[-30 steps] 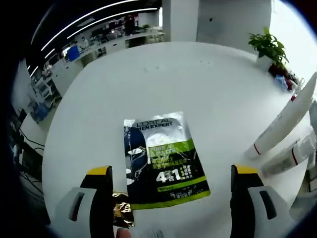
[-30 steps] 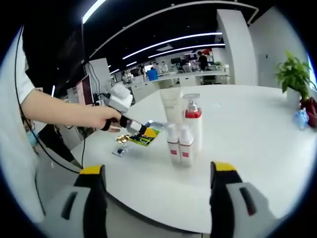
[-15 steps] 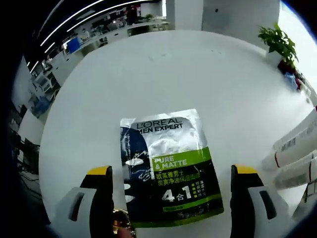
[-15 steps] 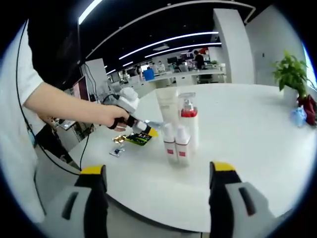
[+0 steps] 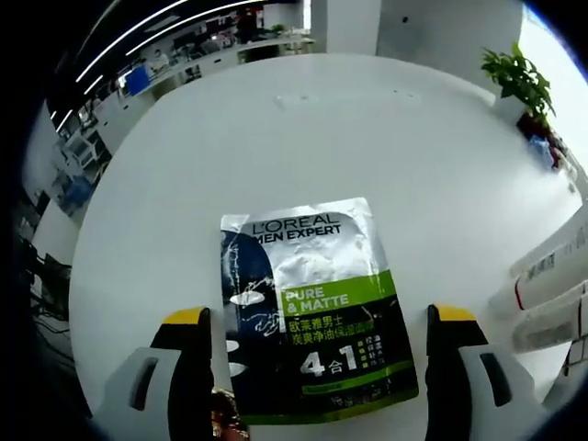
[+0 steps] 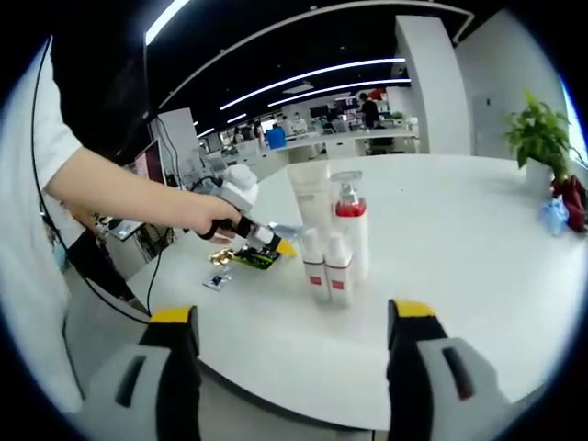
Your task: Arrange the skincare products in the storage area until every visible bottle or jar stands upright without overlapping.
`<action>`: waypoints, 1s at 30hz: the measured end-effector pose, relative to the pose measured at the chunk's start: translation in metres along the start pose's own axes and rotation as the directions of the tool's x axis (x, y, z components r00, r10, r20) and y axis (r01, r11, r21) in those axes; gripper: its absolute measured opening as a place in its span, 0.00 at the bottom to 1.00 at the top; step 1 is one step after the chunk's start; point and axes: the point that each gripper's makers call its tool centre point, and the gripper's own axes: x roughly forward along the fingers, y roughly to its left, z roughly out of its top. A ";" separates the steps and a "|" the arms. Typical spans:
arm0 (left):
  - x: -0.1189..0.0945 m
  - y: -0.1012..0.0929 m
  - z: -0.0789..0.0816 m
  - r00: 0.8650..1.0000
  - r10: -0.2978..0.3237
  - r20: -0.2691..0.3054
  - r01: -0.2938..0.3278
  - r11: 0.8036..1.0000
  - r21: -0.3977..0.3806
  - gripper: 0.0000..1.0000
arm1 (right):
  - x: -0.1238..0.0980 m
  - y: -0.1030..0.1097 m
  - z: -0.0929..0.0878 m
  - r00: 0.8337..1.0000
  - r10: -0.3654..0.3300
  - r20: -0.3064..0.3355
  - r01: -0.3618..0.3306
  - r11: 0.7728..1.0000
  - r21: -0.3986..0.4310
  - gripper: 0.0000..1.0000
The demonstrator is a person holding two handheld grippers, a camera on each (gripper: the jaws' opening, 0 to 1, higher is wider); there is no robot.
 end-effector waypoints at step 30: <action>-0.020 -0.023 -0.008 0.995 -0.092 0.027 0.092 0.996 -0.006 0.21 | -0.002 0.000 0.002 1.000 -0.010 0.016 0.010 1.000 -0.016 0.83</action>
